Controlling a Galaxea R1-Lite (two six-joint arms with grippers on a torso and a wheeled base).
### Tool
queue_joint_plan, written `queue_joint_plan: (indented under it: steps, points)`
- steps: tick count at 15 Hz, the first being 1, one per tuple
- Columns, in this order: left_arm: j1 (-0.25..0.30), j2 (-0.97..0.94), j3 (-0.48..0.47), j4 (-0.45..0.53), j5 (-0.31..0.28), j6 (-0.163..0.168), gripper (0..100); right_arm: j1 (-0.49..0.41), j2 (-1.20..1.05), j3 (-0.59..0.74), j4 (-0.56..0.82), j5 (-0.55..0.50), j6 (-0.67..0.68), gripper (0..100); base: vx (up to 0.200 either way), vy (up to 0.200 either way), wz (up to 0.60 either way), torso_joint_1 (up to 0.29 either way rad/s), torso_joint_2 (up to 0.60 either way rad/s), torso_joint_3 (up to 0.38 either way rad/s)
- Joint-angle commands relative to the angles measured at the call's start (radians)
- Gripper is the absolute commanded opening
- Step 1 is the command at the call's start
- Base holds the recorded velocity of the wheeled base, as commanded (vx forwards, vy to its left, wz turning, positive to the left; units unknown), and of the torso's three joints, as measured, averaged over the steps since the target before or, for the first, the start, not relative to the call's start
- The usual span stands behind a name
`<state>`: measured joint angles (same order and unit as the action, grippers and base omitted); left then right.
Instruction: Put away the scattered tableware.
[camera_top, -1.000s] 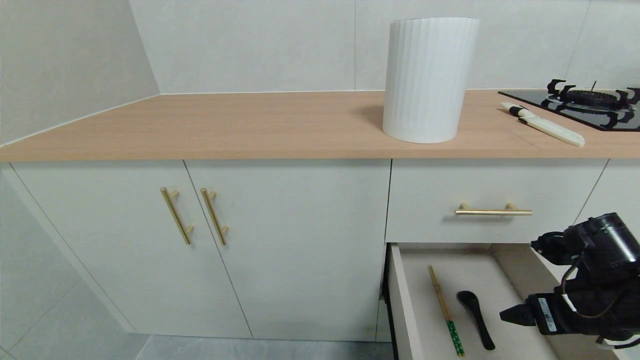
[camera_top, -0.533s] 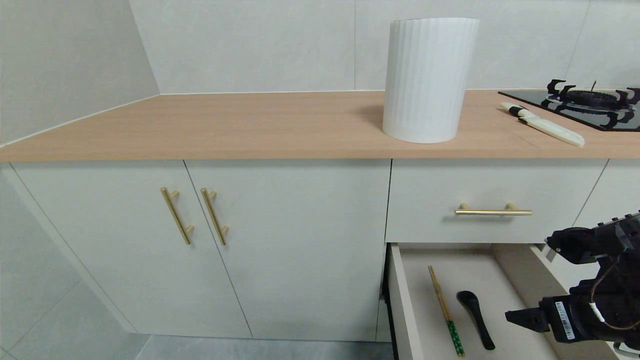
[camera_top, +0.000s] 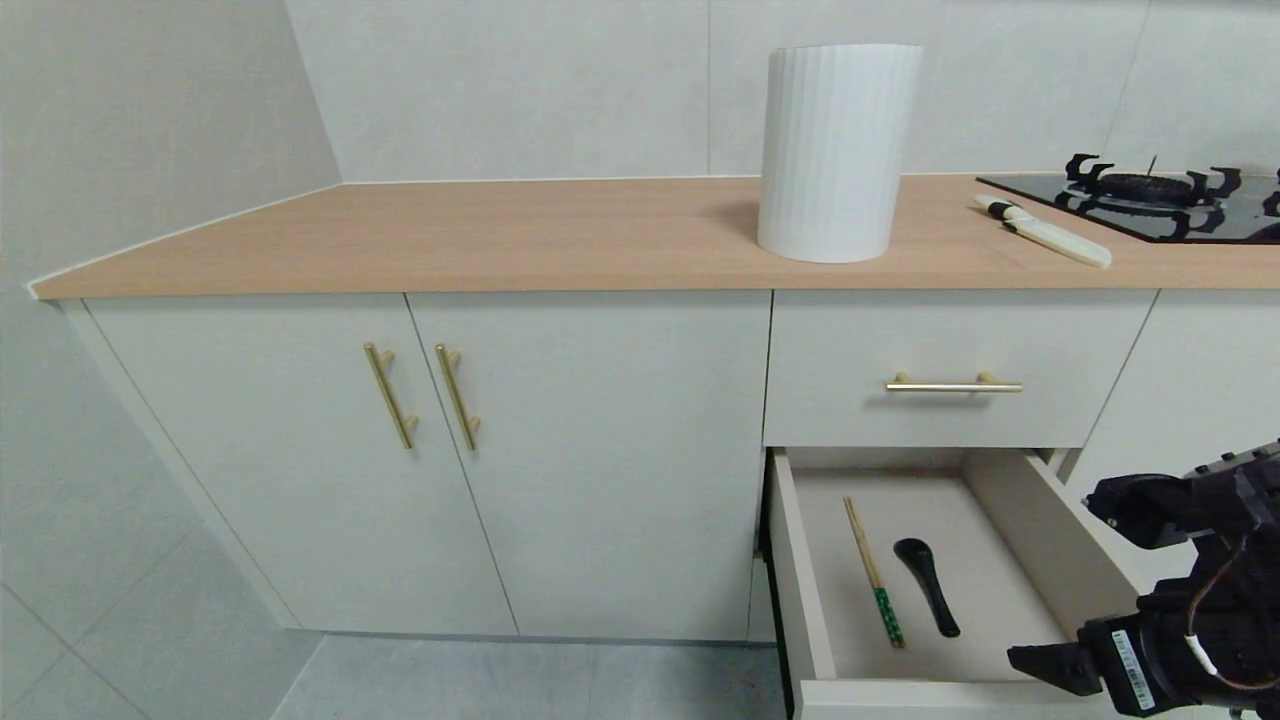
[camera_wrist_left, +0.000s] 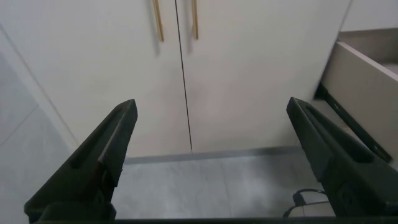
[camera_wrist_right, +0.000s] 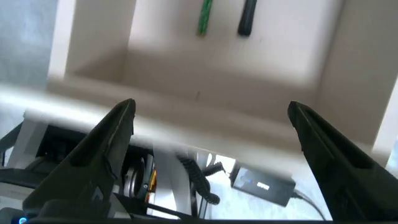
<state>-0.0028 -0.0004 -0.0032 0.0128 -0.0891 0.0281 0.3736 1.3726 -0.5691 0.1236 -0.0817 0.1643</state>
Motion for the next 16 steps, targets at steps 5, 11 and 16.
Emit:
queue_joint_plan:
  steps: [5,11,16]
  points:
    - [0.000,0.000,0.000,0.001,0.000,0.001,100,0.080,0.011,0.031,-0.001,-0.020,0.000,100,0.000,0.000,0.00,0.000,0.00,0.000]
    - [0.000,0.000,0.000,0.001,0.000,0.000,100,0.206,0.054,0.087,-0.002,-0.052,0.001,100,0.000,0.000,0.00,0.000,0.00,0.000]
    - [0.000,0.000,0.000,0.000,0.000,0.000,100,0.212,0.183,0.080,-0.019,-0.090,0.018,100,0.000,0.000,0.00,0.000,0.00,0.000]
